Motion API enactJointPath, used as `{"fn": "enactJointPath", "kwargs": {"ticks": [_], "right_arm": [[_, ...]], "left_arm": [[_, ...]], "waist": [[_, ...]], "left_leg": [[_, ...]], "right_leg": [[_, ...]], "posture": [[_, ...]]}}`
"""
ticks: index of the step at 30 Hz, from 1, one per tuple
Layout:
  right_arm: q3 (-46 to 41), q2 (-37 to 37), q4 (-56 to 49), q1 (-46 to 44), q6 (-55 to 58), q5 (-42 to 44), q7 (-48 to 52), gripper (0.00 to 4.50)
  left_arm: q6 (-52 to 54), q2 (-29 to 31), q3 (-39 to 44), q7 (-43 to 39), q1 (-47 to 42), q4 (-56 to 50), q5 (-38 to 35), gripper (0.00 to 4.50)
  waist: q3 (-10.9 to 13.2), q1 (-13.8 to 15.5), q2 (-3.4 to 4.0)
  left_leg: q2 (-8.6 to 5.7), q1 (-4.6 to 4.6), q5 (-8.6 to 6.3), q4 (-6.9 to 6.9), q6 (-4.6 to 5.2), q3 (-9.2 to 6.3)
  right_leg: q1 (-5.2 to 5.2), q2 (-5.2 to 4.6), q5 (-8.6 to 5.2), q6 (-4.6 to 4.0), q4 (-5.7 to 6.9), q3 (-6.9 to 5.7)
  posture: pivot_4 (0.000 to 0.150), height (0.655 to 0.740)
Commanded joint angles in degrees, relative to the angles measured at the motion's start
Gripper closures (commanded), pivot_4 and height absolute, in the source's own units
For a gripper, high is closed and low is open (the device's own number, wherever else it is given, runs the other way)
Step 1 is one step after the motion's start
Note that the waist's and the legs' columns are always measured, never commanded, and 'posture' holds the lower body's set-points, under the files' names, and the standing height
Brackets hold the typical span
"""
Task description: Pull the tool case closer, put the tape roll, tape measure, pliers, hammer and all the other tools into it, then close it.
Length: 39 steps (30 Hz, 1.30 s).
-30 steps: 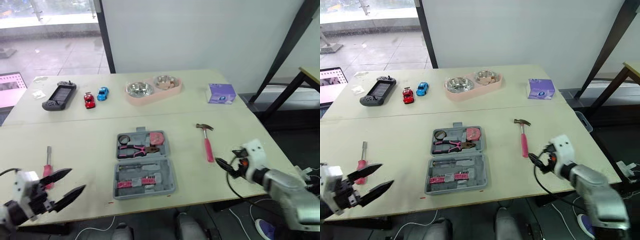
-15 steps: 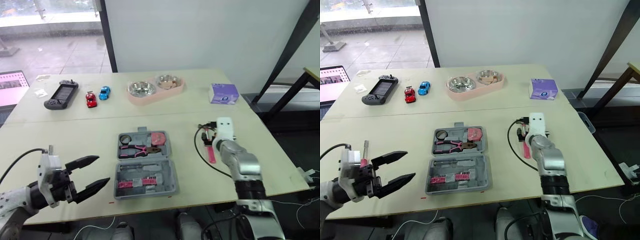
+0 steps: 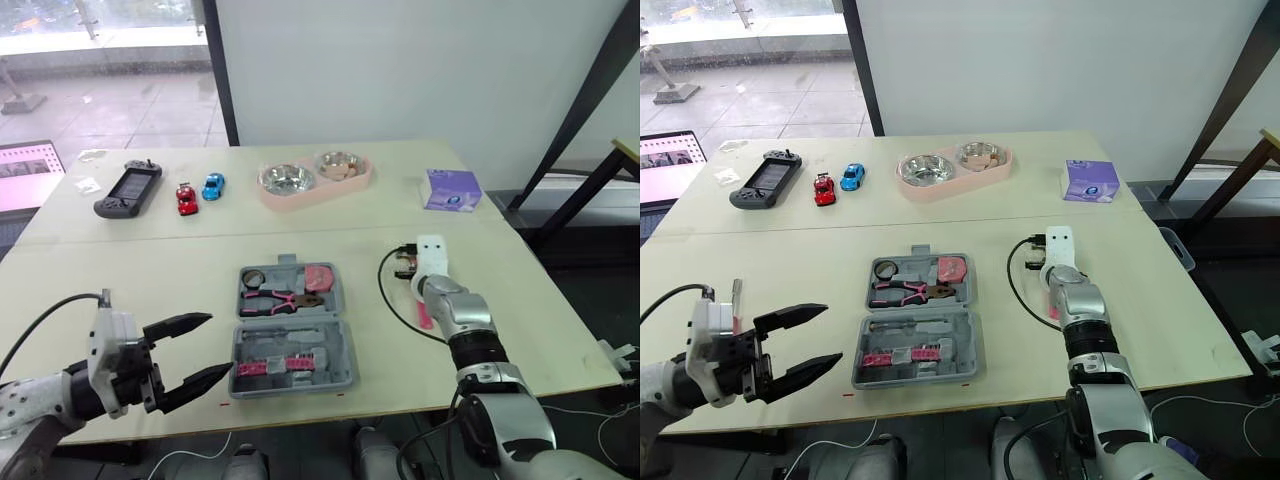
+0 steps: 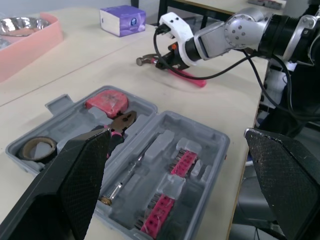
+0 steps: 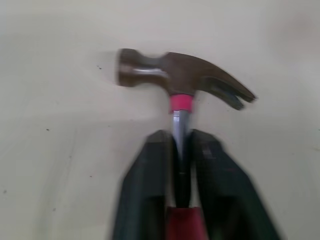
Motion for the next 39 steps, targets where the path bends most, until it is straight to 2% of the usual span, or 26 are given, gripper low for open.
{"fn": "enactJointPath", "kwargs": {"ticks": [1,3,5,9,12,16,20,25,30,33,37,39], "right_arm": [[-0.8,-0.7,0.7,0.2,0.2,-0.1,0.1,4.47],[-0.8,-0.7,0.2,0.3,0.2,0.0,0.2,4.47],[-0.6,-0.5,-5.1,1.9,2.0,0.6,1.0,4.47],[0.3,0.6,-25.9,8.9,12.5,3.1,2.5,4.47],[3.6,1.7,-43.9,17.4,23.1,4.1,2.5,4.47],[6.9,4.2,-56.3,25.4,28.3,3.7,1.2,4.47],[9.9,4.9,-59.4,30.8,27.7,2.5,1.3,4.47],[11.7,4.6,-56.7,33.3,23.3,1.6,2.3,4.47],[9.1,7.5,-50.6,33.8,21.6,2.3,1.7,4.47],[7.0,9.1,-51.4,34.5,21.0,2.6,1.1,4.47],[5.0,9.4,-54.6,34.5,22.5,3.6,2.0,2.8],[3.7,8.5,-57.9,33.1,24.4,4.8,2.7,1.79]], "left_arm": [[-1.0,0.2,0.4,0.3,-0.3,-0.7,0.3,0.0],[-1.1,0.2,0.3,0.3,-0.5,-0.5,0.5,0.0],[-1.0,0.1,0.0,0.6,-1.0,-0.3,0.7,0.0],[-0.8,0.2,0.1,0.7,-2.0,0.4,0.6,0.0],[-1.0,0.4,-0.1,0.3,-2.4,1.5,1.0,0.0],[-1.2,0.5,-0.9,-0.1,-3.3,2.6,1.3,0.0],[-1.0,0.7,-1.5,-0.5,-4.5,3.2,1.4,0.0],[-0.5,1.4,-2.0,-1.2,-5.7,4.0,1.6,0.0],[0.1,2.3,-2.4,-0.9,-6.7,4.2,2.1,0.0],[0.6,2.5,-2.5,-0.3,-6.8,3.4,1.9,0.0],[0.8,2.4,-2.3,0.2,-6.7,3.1,1.6,0.0],[0.3,2.1,-1.9,-0.1,-6.2,3.4,1.6,0.0]], "waist": [[0.0,0.0,0.01],[0.0,0.0,0.01],[0.0,0.0,0.03],[0.1,0.1,0.24],[0.2,0.1,0.39],[0.2,0.0,0.42],[0.2,0.0,0.42],[0.2,-0.1,0.4],[0.1,-0.2,0.31],[0.1,-0.1,0.19],[0.1,0.1,0.21],[0.1,0.1,0.24]], "left_leg": [[0.0,0.0,0.0,0.0,0.0,-0.01],[0.01,0.0,0.0,0.0,0.0,-0.07],[0.01,0.0,0.0,0.0,0.0,-0.1],[0.01,-0.1,0.0,-0.09,0.0,-0.2],[0.02,-0.14,-0.06,-0.21,0.1,-0.24],[0.06,-0.1,-0.18,-0.2,0.31,-0.26],[0.06,-0.12,-0.19,-0.07,0.29,-0.25],[0.05,-0.13,-0.2,-0.03,0.27,-0.25],[0.05,-0.1,-0.19,-0.05,0.28,-0.24],[0.06,-0.09,-0.19,-0.03,0.28,-0.24],[0.05,-0.09,-0.19,-0.02,0.28,-0.25],[0.05,-0.11,-0.2,-0.03,0.27,-0.25]], "right_leg": [[0.0,0.01,0.0,0.0,0.0,0.0],[0.0,0.06,0.0,0.0,0.01,0.0],[0.01,0.07,0.0,0.0,0.01,0.0],[-0.05,0.11,0.01,-0.02,0.04,0.0],[-0.15,0.13,-0.05,0.08,0.1,-0.01],[-0.25,0.19,-0.12,0.17,0.25,-0.01],[-0.26,0.18,-0.12,0.16,0.2,0.01],[-0.21,0.18,-0.07,0.08,-0.3,-0.01],[-0.22,0.2,-0.05,0.05,-0.3,0.0],[-0.2,0.2,-0.05,0.05,-0.3,0.0],[-0.18,0.19,-0.04,0.05,-0.3,0.0],[-0.19,0.19,-0.04,0.04,-0.31,0.0]], "posture": [[0.15,0.7387],[0.15,0.7387],[0.15,0.7387],[0.15,0.7387],[0.15,0.7387],[0.15,0.7387],[0.15,0.7387],[0.15,0.7387],[0.15,0.7387],[0.15,0.7387],[0.15,0.7387],[0.15,0.7387]]}}
